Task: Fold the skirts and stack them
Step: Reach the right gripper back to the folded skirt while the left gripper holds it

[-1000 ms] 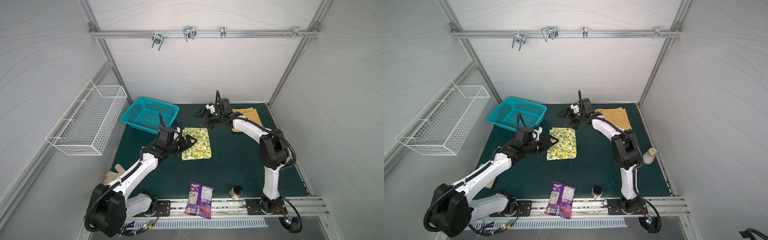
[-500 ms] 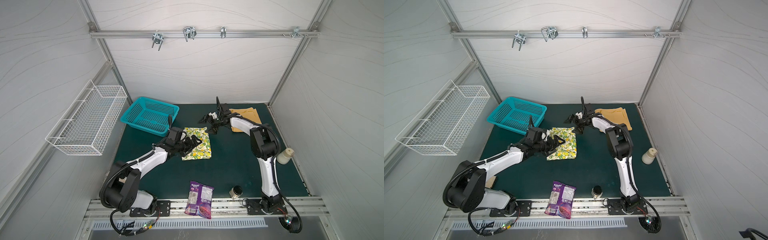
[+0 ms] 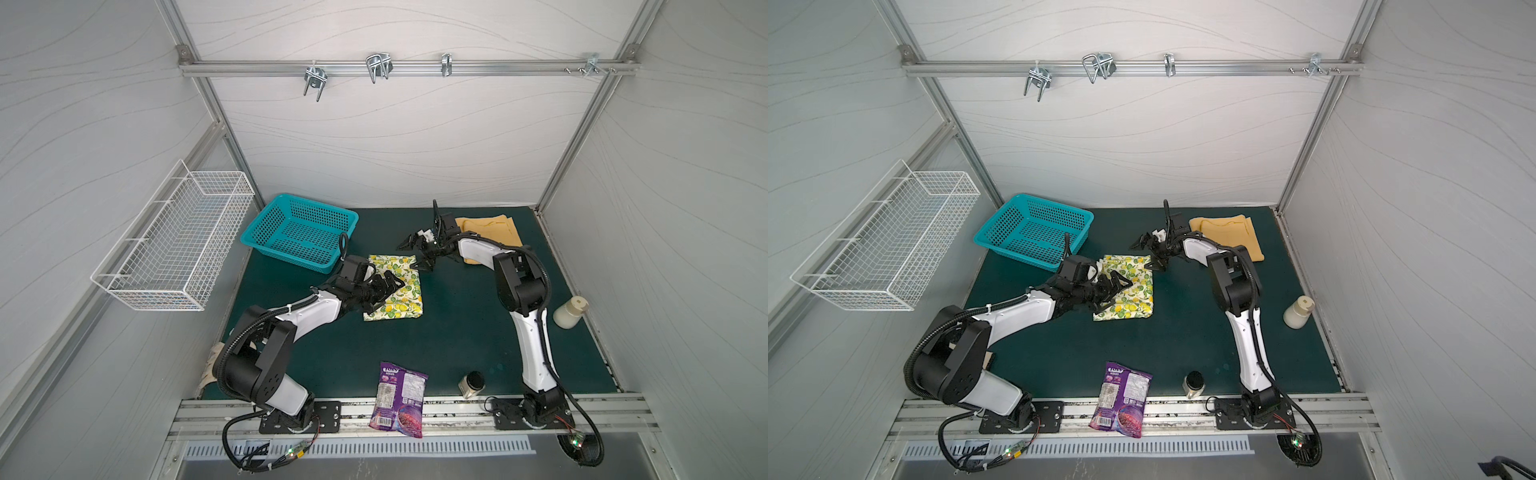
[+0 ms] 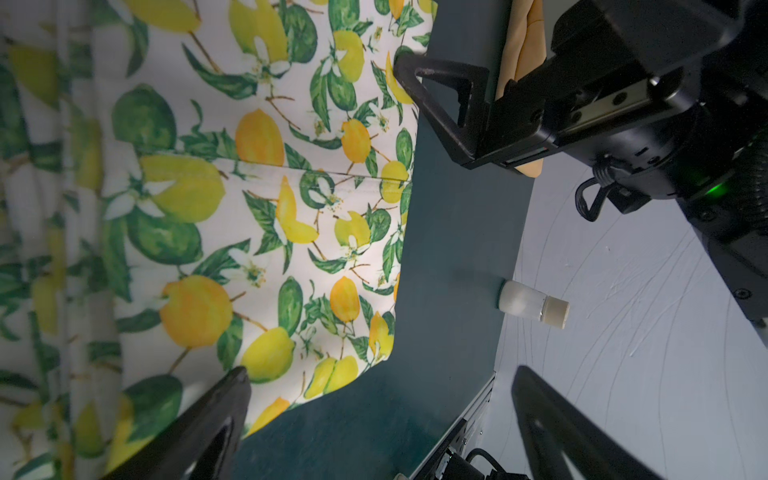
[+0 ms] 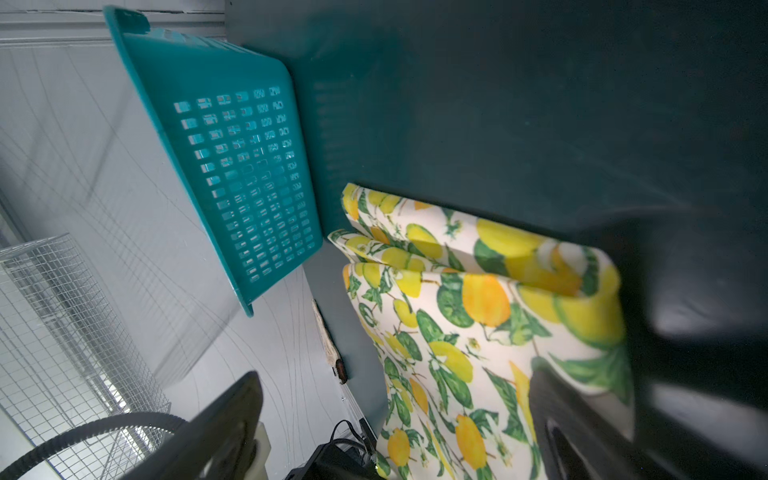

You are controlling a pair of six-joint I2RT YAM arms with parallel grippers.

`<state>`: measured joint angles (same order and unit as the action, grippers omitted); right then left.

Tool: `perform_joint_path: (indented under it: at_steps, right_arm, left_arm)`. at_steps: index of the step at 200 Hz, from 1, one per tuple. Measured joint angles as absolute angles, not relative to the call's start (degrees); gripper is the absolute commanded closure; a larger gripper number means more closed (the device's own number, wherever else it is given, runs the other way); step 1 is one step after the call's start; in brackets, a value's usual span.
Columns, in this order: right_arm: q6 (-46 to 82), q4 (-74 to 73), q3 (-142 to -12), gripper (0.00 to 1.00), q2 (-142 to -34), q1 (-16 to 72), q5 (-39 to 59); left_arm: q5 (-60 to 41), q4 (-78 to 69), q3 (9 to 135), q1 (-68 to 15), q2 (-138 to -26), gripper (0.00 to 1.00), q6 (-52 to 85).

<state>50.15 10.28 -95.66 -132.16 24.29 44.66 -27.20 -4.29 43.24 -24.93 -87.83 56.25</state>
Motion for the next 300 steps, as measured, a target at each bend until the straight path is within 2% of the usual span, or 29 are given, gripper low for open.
perform_joint_path:
  at_steps: [105,224,257,300]
  right_arm:
    - [52.4,-1.7,-82.9,0.01,-126.4,23.1,45.0]
    - [62.0,-22.7,-56.7,0.01,-112.8,23.4,40.1]
    - [65.2,-26.9,-53.1,0.01,-111.1,26.8,37.7]
    - [67.6,-28.7,-48.1,0.01,-106.8,33.3,32.3]
  left_arm:
    - [-25.3,-1.9,45.3,-22.7,-94.5,0.02,51.5]
    - [-22.2,13.1,71.8,-18.7,-112.4,0.02,39.4]
    - [-19.6,18.6,80.6,-18.4,-117.3,0.02,37.0]
    - [-18.7,21.1,82.9,-18.2,-118.4,0.02,36.0]
